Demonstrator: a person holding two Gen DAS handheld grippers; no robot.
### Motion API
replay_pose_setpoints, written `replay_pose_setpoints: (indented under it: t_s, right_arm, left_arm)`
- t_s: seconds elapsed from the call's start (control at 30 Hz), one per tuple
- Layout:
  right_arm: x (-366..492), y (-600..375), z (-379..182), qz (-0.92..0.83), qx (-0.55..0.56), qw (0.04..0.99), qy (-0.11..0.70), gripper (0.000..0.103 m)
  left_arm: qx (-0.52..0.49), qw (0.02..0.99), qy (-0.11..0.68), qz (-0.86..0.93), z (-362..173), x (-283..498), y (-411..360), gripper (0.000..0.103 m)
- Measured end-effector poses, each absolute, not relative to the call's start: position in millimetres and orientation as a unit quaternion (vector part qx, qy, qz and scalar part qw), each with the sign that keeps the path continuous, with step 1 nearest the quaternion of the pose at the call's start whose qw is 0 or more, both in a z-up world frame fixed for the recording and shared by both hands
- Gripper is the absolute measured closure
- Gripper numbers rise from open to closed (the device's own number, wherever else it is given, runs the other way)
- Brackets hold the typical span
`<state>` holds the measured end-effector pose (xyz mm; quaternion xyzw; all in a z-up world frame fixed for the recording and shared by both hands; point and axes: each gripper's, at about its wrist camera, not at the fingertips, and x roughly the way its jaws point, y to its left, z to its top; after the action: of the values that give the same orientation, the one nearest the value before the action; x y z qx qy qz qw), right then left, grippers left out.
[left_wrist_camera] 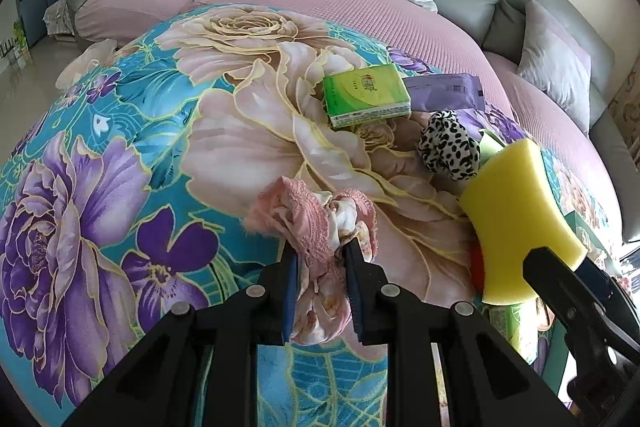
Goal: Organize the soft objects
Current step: 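Grasp the pink lace cloth with the left gripper while the right gripper grasps the yellow sponge, then lift and carry the pink lace cloth and yellow sponge toward the tray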
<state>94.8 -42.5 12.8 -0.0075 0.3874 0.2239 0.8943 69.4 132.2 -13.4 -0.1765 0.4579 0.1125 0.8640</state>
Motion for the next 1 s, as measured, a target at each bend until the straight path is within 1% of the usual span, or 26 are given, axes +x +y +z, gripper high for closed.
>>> replay_pose_setpoints:
  t_s: [0.1, 0.17, 0.23, 0.27, 0.33, 0.43, 0.77, 0.9, 1.0]
  right_arm:
    - [98, -41, 9, 0.220, -0.006, 0.894, 0.391, 0.039]
    - [99, -40, 7, 0.219, -0.006, 0.894, 0.392, 0.043]
    - [100, -39, 6, 0.220, -0.004, 0.894, 0.391, 0.049]
    - [101, -38, 6, 0.221, -0.003, 0.894, 0.391, 0.054]
    - [102, -36, 4, 0.220, -0.002, 0.894, 0.391, 0.058]
    - [104, -35, 1, 0.221, 0.003, 0.892, 0.394, 0.067]
    - [106, -38, 1, 0.220, 0.015, 0.893, 0.393, 0.072]
    - [103, -42, 9, 0.225, 0.023, 0.894, 0.386, 0.072]
    - [97, -47, 21, 0.231, 0.029, 0.899, 0.372, 0.072]
  left_arm:
    - [-0.179, 0.863, 0.458, 0.114, -14, 68, 134, 0.080]
    - [-0.181, 0.863, 0.458, 0.114, -15, 69, 135, 0.080]
    - [-0.182, 0.863, 0.458, 0.113, -16, 68, 134, 0.080]
    - [-0.182, 0.863, 0.458, 0.113, -16, 68, 135, 0.080]
    - [-0.183, 0.862, 0.458, 0.112, -17, 68, 135, 0.080]
    - [-0.185, 0.862, 0.459, 0.112, -19, 69, 136, 0.080]
    - [-0.184, 0.863, 0.457, 0.111, -18, 70, 136, 0.080]
    - [-0.180, 0.870, 0.446, 0.108, -7, 68, 134, 0.080]
    - [-0.175, 0.882, 0.424, 0.107, 10, 63, 132, 0.080]
